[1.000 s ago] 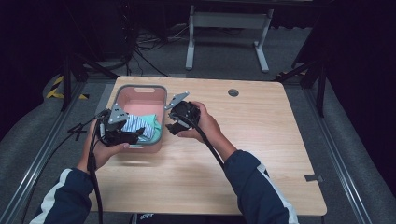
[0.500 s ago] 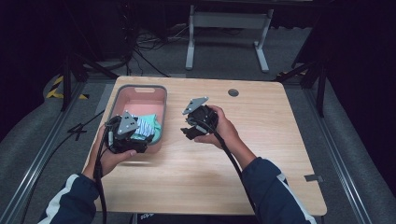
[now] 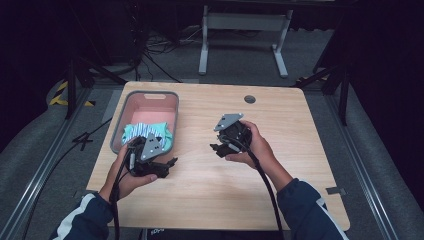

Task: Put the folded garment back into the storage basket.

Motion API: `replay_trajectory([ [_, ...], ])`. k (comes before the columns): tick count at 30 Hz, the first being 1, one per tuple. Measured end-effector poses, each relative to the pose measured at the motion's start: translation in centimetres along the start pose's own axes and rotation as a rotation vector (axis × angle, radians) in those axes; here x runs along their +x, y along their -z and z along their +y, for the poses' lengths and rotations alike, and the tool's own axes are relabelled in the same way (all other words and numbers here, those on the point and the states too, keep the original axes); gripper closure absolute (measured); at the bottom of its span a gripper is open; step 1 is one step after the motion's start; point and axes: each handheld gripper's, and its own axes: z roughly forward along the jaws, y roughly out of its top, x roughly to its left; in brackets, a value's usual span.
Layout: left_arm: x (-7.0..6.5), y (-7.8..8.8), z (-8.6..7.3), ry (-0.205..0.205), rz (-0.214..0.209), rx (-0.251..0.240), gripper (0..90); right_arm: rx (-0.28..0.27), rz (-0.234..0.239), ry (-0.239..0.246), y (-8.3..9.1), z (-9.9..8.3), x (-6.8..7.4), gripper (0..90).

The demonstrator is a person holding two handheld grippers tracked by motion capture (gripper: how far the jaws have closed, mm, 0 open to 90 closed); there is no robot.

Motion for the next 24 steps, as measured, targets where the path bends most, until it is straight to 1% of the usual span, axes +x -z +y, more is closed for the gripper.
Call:
replay_trajectory([
  [1, 0.0, 0.0, 0.0, 0.0, 0.0, 0.0, 20.4, 0.0, 0.001, -0.001, 0.1, -0.2, -0.1, 30.5],
  [3, -0.5, -0.3, -0.1, -0.011, 0.0, 0.009, 20.4, 0.001, -0.005, -0.005, 0.3, -0.8, -0.1, 30.5],
  [4, -0.7, -0.4, -0.2, -0.012, 0.001, 0.005, 20.5, 0.006, -0.005, -0.002, 0.4, -1.1, -0.1, 30.5],
  [5, -0.7, -0.4, -0.2, -0.012, 0.001, 0.005, 20.5, 0.006, -0.005, -0.002, 0.4, -1.1, -0.1, 30.5],
  [6, -0.9, -0.6, -0.2, -0.023, -0.008, 0.006, 20.5, 0.012, -0.005, -0.002, 0.4, -1.4, -0.1, 30.5],
  [7, -1.1, -0.7, -0.3, -0.023, -0.014, 0.004, 20.6, 0.019, -0.011, -0.002, 0.6, -1.9, 0.0, 30.4],
  [9, -1.6, -1.1, -0.5, -0.038, -0.02, -0.001, 20.6, 0.023, -0.016, 0.001, 0.7, -2.6, 0.0, 30.4],
  [10, -1.8, -1.2, -0.5, -0.039, -0.024, 0.003, 20.6, 0.026, -0.019, 0.002, 0.8, -3.0, 0.0, 30.5],
  [11, -2.1, -1.4, -0.6, -0.055, -0.026, 0.009, 20.6, 0.028, -0.022, 0.003, 0.8, -3.2, 0.0, 30.4],
  [12, -2.1, -1.4, -0.6, -0.055, -0.026, 0.009, 20.5, 0.028, -0.022, 0.003, 0.8, -3.2, 0.0, 30.4],
  [13, -2.3, -1.6, -0.7, -0.055, -0.035, 0.014, 20.5, 0.031, -0.025, 0.005, 0.9, -3.5, 0.0, 30.3],
  [14, -2.7, -1.9, -0.8, -0.07, -0.05, 0.026, 20.5, 0.039, -0.03, 0.001, 1.0, -4.1, 0.1, 30.4],
  [16, -3.0, -2.2, -0.9, -0.081, -0.06, 0.03, 20.5, 0.041, -0.032, -0.001, 1.2, -4.7, 0.1, 30.4],
  [17, -3.0, -2.2, -0.9, -0.081, -0.06, 0.03, 20.6, 0.041, -0.032, -0.001, 1.2, -4.7, 0.1, 30.4],
  [18, -3.4, -2.4, -1.1, -0.09, -0.063, 0.032, 20.6, 0.041, -0.031, -0.004, 1.3, -4.9, 0.1, 30.4],
  [20, -3.8, -2.8, -1.3, -0.107, -0.069, 0.056, 20.4, 0.048, -0.033, -0.01, 1.5, -5.8, 0.1, 30.3],
  [21, -3.8, -2.8, -1.3, -0.107, -0.069, 0.056, 20.3, 0.048, -0.033, -0.01, 1.5, -5.8, 0.1, 30.3],
  [23, -4.1, -3.4, -1.7, -0.112, -0.081, 0.074, 20.3, 0.047, -0.035, -0.02, 1.7, -6.7, 0.1, 30.3],
  [24, -4.2, -3.6, -1.9, -0.116, -0.083, 0.075, 20.3, 0.051, -0.036, -0.024, 1.8, -7.1, 0.1, 30.3],
])
